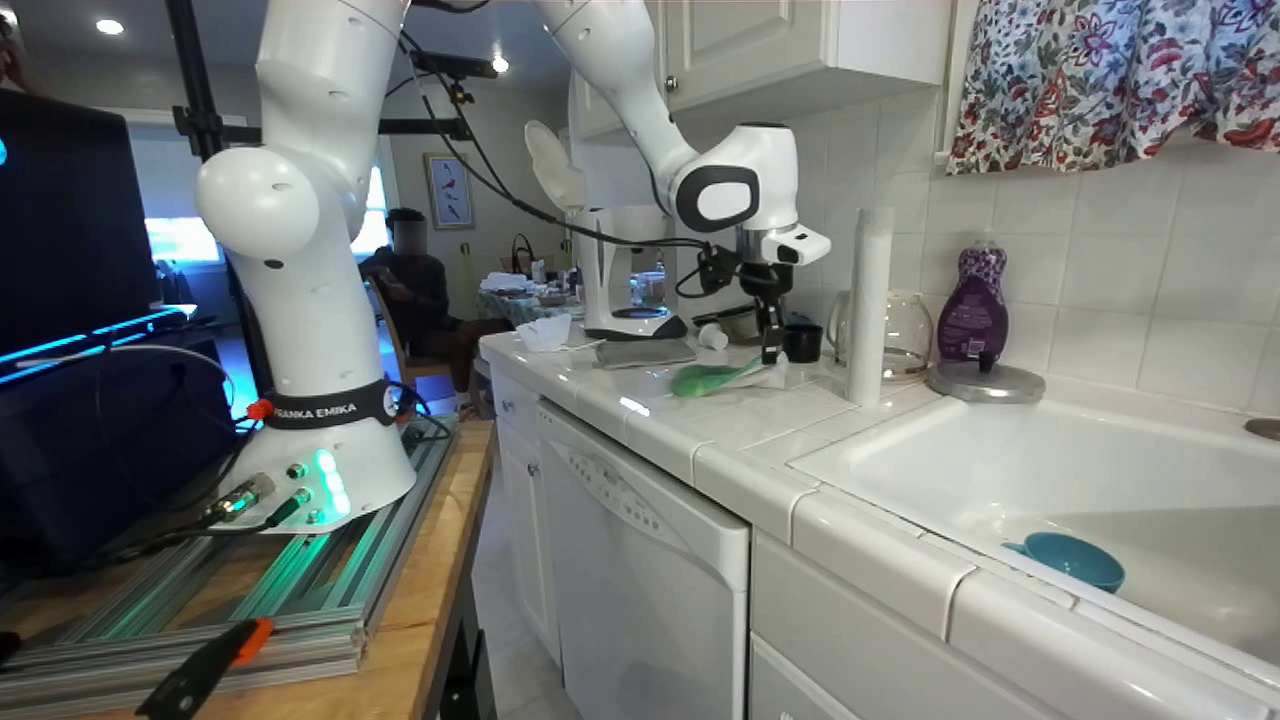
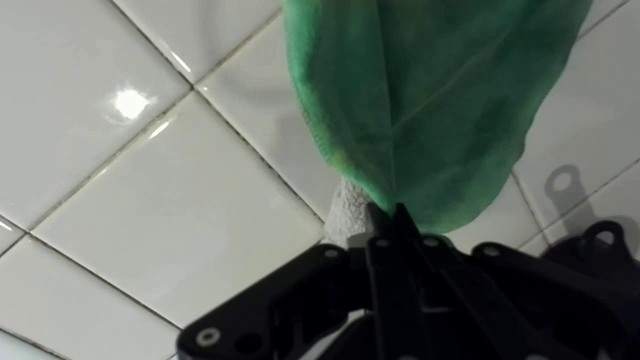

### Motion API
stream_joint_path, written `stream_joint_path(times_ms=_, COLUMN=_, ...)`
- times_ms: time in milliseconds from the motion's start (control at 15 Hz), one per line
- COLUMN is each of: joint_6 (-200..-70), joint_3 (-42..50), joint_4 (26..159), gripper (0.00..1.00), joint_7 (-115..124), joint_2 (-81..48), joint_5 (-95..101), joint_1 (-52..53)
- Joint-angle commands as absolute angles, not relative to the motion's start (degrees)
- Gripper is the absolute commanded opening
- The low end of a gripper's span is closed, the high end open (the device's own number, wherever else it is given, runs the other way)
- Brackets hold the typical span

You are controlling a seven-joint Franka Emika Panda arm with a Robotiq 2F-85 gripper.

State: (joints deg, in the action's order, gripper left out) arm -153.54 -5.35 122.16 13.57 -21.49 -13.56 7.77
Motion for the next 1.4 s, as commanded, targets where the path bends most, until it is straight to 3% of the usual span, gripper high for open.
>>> stream_joint_path(times_ms=0, joint_6=-154.34, joint_3=-7.65, joint_4=118.14, gripper=0.01, joint_7=10.0, joint_2=-24.87, joint_5=-14.29, joint_1=7.02)
stream_joint_path(times_ms=733, joint_6=-153.22, joint_3=-12.24, joint_4=108.7, gripper=0.01, joint_7=4.38, joint_2=-34.61, joint_5=-15.02, joint_1=6.46)
stream_joint_path(times_ms=800, joint_6=-152.87, joint_3=-12.32, joint_4=108.25, gripper=0.21, joint_7=4.55, joint_2=-35.11, joint_5=-14.94, joint_1=6.54)
stream_joint_path(times_ms=867, joint_6=-152.65, joint_3=-12.38, joint_4=107.73, gripper=0.3, joint_7=4.59, joint_2=-35.6, joint_5=-14.85, joint_1=6.56)
stream_joint_path(times_ms=1333, joint_6=-154.48, joint_3=-12.13, joint_4=114.0, gripper=0.77, joint_7=6.64, joint_2=-29.43, joint_5=-15.91, joint_1=6.38)
